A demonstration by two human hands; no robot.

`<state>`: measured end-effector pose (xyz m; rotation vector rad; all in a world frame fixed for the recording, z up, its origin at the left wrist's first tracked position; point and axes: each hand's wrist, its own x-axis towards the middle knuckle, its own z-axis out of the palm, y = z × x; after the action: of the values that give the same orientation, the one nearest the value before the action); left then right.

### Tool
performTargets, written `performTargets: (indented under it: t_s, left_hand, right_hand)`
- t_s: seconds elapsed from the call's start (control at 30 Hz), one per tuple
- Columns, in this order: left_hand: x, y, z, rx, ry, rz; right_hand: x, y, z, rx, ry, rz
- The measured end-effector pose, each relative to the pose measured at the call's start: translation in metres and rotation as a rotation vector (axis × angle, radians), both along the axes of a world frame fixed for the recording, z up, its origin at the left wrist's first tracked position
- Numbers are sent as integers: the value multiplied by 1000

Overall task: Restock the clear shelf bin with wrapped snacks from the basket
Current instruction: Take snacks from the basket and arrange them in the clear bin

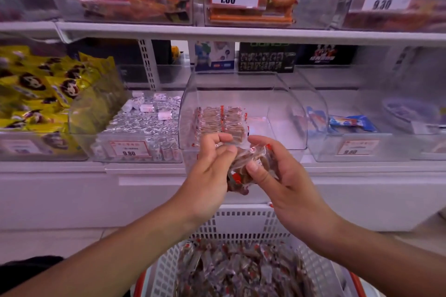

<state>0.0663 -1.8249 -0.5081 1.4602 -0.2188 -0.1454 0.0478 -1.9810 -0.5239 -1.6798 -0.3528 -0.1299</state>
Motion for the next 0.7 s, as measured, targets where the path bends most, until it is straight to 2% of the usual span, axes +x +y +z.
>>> performTargets:
  t_s: [0.23,0.43,0.7]
  left_hand:
    - [-5,-15,-5,-188,135,88]
    - [1,-12,-3,-139,101,117]
    - [0,-7,3,-33,-42,102]
  right_hand:
    - [-4,4,-10,-43,-77,-42]
    - [-6,2,-9,-254,-119,-67]
    - [5,-3,4,-93,-79,35]
